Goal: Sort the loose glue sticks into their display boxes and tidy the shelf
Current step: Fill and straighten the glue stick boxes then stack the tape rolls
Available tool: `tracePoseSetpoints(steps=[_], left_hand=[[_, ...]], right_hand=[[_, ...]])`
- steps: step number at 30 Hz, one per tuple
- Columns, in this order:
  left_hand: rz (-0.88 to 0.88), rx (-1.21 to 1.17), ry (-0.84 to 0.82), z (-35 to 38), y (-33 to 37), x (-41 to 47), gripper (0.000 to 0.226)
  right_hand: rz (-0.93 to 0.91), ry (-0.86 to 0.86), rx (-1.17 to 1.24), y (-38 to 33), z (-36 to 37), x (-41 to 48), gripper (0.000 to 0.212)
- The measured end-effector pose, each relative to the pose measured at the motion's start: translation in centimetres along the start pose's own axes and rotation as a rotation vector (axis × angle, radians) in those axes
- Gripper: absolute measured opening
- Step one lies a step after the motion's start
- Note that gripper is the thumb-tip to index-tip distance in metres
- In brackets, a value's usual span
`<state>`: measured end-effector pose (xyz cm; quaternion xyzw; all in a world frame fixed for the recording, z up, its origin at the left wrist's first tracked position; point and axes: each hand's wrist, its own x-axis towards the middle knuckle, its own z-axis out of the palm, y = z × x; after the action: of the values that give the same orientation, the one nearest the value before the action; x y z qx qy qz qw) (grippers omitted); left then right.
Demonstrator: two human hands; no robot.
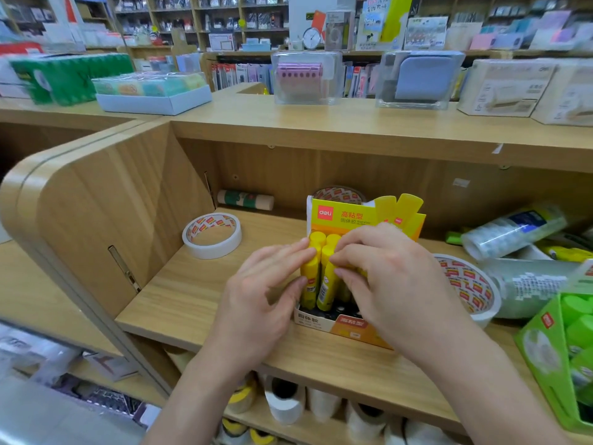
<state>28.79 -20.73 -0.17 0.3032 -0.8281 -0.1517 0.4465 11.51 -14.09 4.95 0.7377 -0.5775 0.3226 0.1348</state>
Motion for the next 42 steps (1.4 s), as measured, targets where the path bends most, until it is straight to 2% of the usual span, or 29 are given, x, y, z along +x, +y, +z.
tracePoseSetpoints(steps=[12, 16, 20, 26, 31, 39, 42], left_hand=[[0.173, 0.137, -0.018, 1.1, 0.0, 0.9, 0.045], [0.214, 0.158, -0.006, 1.2, -0.6, 1.2, 0.041], [0.231, 0.162, 0.004, 1.1, -0.4, 1.4, 0.038], [0.226, 0.161, -0.01, 1.2, -0.3, 1.2, 0.037], [0.23, 0.169, 0.007, 1.1, -1.1, 1.5, 0.035], [0.168, 0.172, -0.018, -0.6, -3.0, 3.1, 0.04], [0.117, 0.157, -0.019, -1.4, -3.2, 3.4, 0.039]], right_hand=[[-0.056, -0.114, -0.074, 0.0, -0.2, -0.2, 0.02], [0.059, -0.086, 0.154, 0.7, -0.5, -0.9, 0.025], [0.171, -0.029, 0.004, 0.9, -0.2, -1.9, 0.036], [0.152, -0.196, -0.119, 1.6, 0.1, -2.7, 0.064], [0.136, -0.224, -0.133, 1.5, 0.9, -1.6, 0.067], [0.128, -0.435, -0.023, 0.9, 1.5, 1.6, 0.087], [0.107, -0.477, -0.052, 0.5, 1.8, 2.5, 0.086]])
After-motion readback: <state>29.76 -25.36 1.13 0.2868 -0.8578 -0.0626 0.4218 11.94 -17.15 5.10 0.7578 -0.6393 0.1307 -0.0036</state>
